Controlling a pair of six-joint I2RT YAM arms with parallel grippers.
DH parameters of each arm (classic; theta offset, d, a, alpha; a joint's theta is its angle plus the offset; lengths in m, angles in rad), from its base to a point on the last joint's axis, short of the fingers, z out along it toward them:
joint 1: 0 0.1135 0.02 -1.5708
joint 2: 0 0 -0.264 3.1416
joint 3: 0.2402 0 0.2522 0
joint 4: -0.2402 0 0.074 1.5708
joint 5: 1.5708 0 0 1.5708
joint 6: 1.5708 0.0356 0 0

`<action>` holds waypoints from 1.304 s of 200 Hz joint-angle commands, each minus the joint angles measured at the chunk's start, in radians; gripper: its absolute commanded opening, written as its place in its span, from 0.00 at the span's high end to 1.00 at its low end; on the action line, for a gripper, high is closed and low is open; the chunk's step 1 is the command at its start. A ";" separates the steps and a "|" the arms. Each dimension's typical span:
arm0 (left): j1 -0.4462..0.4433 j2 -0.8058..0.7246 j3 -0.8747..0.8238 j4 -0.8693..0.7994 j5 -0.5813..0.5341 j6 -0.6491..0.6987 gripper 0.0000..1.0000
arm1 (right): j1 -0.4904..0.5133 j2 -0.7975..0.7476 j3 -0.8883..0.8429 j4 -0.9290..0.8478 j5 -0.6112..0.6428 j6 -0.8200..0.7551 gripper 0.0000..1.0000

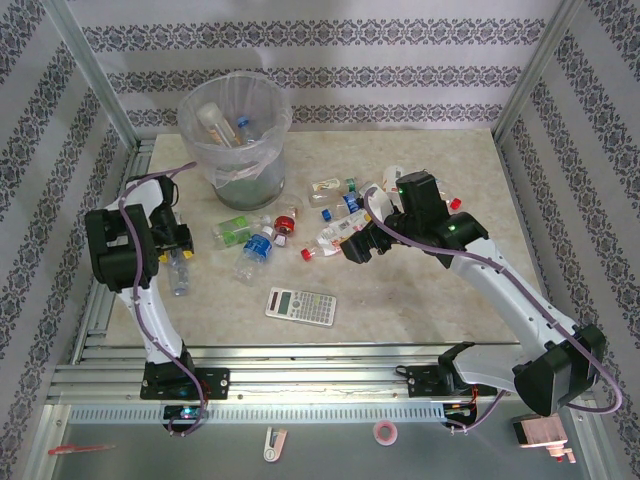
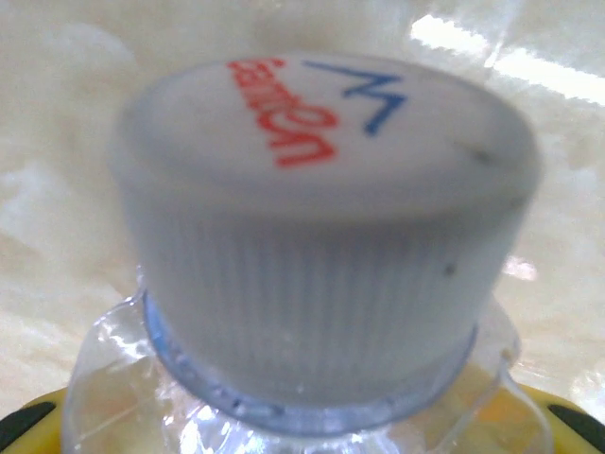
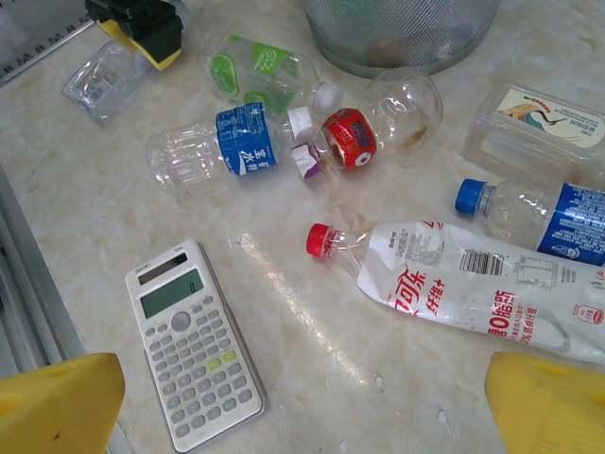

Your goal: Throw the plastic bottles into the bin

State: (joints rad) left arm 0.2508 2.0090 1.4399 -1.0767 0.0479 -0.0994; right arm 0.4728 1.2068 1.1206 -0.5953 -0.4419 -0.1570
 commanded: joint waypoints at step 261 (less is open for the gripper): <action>-0.048 -0.772 0.127 0.288 0.384 -0.202 0.67 | 0.006 0.010 0.038 -0.013 -0.010 -0.004 0.02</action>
State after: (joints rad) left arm 0.2295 1.2732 1.5238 -0.8936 0.3931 -0.2600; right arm 0.4736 1.2091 1.1286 -0.5957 -0.4423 -0.1570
